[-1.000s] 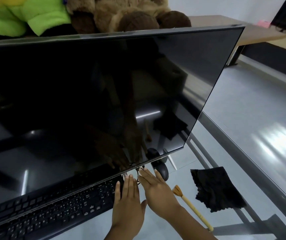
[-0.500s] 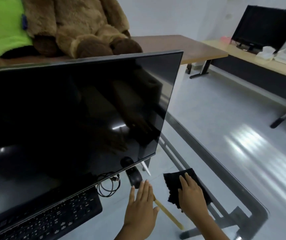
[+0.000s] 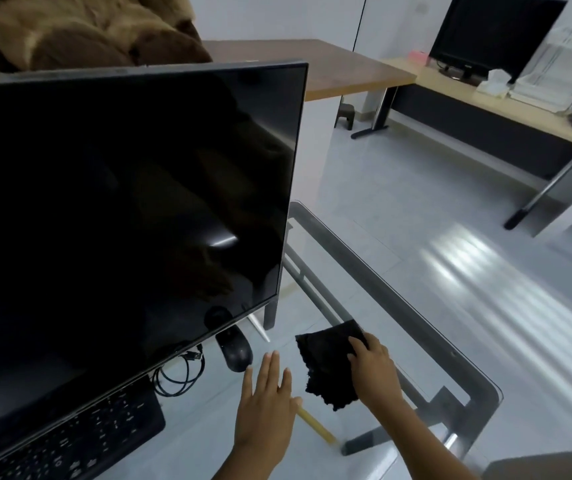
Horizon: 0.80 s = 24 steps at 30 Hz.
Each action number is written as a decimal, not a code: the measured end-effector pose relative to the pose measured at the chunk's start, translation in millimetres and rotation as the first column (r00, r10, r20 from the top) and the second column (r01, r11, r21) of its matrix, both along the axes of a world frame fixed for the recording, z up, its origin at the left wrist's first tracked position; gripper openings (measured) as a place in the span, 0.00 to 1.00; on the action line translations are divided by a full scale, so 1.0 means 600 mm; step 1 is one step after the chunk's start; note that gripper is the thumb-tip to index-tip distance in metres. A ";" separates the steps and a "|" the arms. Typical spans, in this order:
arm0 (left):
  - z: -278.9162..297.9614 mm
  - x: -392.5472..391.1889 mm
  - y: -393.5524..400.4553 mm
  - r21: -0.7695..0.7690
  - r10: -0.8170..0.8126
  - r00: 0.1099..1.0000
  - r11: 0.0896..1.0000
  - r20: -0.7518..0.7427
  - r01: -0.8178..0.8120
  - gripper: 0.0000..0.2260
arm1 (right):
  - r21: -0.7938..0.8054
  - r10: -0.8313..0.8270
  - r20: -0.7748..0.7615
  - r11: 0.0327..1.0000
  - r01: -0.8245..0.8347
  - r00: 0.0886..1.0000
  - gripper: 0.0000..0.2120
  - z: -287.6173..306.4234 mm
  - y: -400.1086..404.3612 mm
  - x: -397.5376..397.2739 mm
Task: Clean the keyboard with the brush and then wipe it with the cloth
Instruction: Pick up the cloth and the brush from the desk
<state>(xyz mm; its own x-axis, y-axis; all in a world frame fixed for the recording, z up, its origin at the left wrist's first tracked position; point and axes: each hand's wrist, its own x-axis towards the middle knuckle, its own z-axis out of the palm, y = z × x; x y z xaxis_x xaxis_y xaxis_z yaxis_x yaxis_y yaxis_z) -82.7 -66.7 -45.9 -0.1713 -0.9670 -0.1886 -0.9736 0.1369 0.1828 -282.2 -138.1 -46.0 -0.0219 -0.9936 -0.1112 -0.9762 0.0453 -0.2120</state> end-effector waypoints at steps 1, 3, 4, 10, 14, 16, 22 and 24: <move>-0.007 -0.001 0.000 -0.042 0.022 0.999 0.999 0.025 -0.021 0.25 | 0.007 -0.043 0.031 0.999 0.042 0.999 0.21 0.002 -0.002 0.001; -0.001 -0.006 -0.004 0.002 0.165 0.986 0.986 -0.023 -0.165 0.30 | 0.046 -0.147 0.102 0.989 0.143 0.984 0.23 0.009 -0.006 0.005; 0.010 -0.009 -0.005 0.029 0.257 0.963 0.966 -0.084 -0.255 0.35 | 0.074 -0.206 0.144 0.978 0.197 0.968 0.24 0.013 -0.007 0.007; 0.013 -0.021 -0.014 0.216 0.421 0.900 0.895 -0.113 -0.391 0.38 | 0.285 -0.421 0.234 0.891 0.353 0.876 0.14 0.021 -0.007 0.014; 0.017 -0.025 -0.016 0.310 0.495 0.840 0.852 -0.222 -0.421 0.37 | 0.278 -0.434 0.374 0.896 0.347 0.820 0.09 0.047 -0.003 0.021; 0.022 -0.017 -0.015 0.334 0.524 0.806 0.838 -0.275 -0.431 0.39 | 0.261 -0.431 0.422 0.900 0.349 0.797 0.08 0.078 0.001 0.021; 0.106 -0.025 -0.021 0.385 0.529 0.732 0.840 -0.428 -0.382 0.18 | 0.070 -0.340 0.433 0.936 0.345 0.835 0.06 0.243 -0.021 -0.015; 0.162 -0.040 -0.034 0.353 0.493 0.695 0.868 -0.524 -0.350 0.07 | 0.020 -0.306 0.426 0.944 0.329 0.852 0.09 0.307 -0.037 -0.031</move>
<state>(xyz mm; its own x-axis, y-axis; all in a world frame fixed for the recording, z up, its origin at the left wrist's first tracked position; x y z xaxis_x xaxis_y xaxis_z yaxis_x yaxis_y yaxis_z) -106.5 -87.1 51.3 0.1007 -0.9121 -0.3974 -0.6092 -0.3724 0.7002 -300.6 -160.1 138.2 -0.3002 -0.9450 -0.1299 -0.7301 0.3152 -0.6063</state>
